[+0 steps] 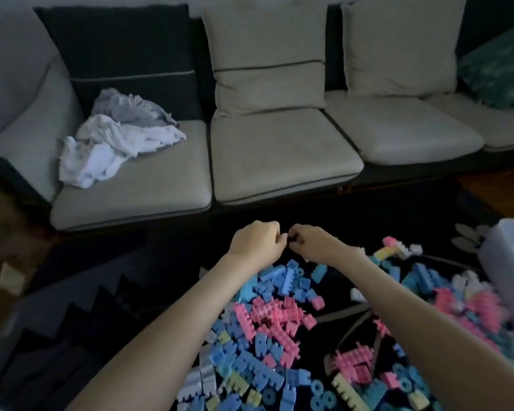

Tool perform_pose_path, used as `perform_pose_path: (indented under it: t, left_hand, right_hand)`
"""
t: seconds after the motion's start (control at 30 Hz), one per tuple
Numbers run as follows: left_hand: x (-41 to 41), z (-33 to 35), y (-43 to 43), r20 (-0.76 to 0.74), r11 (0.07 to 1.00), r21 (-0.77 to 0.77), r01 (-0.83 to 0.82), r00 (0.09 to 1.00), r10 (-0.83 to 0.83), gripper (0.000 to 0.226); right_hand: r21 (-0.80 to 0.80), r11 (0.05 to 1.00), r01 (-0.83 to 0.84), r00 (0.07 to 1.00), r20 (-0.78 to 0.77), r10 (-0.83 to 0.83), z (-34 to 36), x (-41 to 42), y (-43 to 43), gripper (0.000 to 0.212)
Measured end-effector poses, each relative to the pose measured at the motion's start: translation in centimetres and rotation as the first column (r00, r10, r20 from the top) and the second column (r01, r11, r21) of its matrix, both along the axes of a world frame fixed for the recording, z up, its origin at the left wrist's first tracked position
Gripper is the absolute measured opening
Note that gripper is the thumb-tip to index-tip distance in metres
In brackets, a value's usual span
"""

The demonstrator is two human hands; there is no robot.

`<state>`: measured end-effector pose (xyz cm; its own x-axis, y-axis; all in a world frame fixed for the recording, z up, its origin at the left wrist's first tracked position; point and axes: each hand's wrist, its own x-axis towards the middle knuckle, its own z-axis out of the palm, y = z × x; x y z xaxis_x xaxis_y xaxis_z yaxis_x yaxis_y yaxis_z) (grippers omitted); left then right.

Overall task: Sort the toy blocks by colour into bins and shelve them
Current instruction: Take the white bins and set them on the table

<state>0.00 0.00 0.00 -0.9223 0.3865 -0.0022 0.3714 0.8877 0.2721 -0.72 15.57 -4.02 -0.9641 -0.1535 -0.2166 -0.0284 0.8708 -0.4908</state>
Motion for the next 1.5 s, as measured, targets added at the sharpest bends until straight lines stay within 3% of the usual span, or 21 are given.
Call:
perform_pose_path:
  t: [0.07, 0.17, 0.3, 0.6, 0.77, 0.97, 1.13, 1.37, 1.5]
  left_hand:
    - [0.2, -3.0, -0.4, 0.032, 0.999, -0.03, 0.019, 0.999, -0.018, 0.024]
    - [-0.2, -7.1, -1.2, 0.214, 0.998, 0.031, 0.049, 0.975, -0.054, 0.027]
    - [-0.7, -9.4, -1.6, 0.118, 0.996, -0.025, 0.081, 0.99, -0.077, 0.04]
    - [0.4, -10.8, -2.0, 0.092, 0.997, -0.027, 0.078, 0.993, -0.075, 0.035]
    - [1.4, -10.0, -2.5, 0.189, 0.996, -0.042, 0.08, 0.979, -0.07, 0.029]
    - [3.1, -7.6, 0.0, -0.006, 0.991, -0.066, 0.118, 0.993, -0.119, 0.025]
    - [5.5, -6.1, 5.1, -0.04, 0.977, -0.018, 0.212, 0.976, -0.213, 0.027]
    - [10.5, -5.4, 14.4, -0.023, 0.945, 0.1, 0.313, 0.95, -0.312, 0.053]
    - [12.9, -5.3, 18.4, -0.027, 0.908, 0.162, 0.387, 0.921, -0.388, 0.054]
  right_hand:
    - [0.009, 0.999, -0.033, 0.999, 0.024, 0.033, -3.0, 0.2, -1.4, 0.034]
    - [0.083, 0.991, -0.103, 0.992, -0.066, 0.108, -7.1, -0.3, -3.0, 0.028]
    - [0.157, 0.979, -0.132, 0.961, -0.223, 0.165, -8.2, -1.2, -3.3, 0.022]
    - [0.333, 0.93, -0.154, 0.936, -0.252, 0.245, -9.2, 1.1, -5.0, 0.033]
    - [0.365, 0.904, -0.223, 0.921, -0.226, 0.318, -8.5, 3.0, -5.4, 0.029]
    - [0.312, 0.95, -0.016, 0.904, -0.401, 0.147, -5.5, 5.9, -2.9, 0.03]
    - [0.312, 0.927, 0.207, 0.886, -0.463, -0.042, -3.5, 8.8, 2.0, 0.03]
    - [0.413, 0.729, 0.546, 0.809, -0.484, -0.332, -2.5, 13.9, 12.5, 0.038]
    - [0.421, 0.591, 0.688, 0.712, -0.55, -0.437, -2.9, 16.6, 17.5, 0.049]
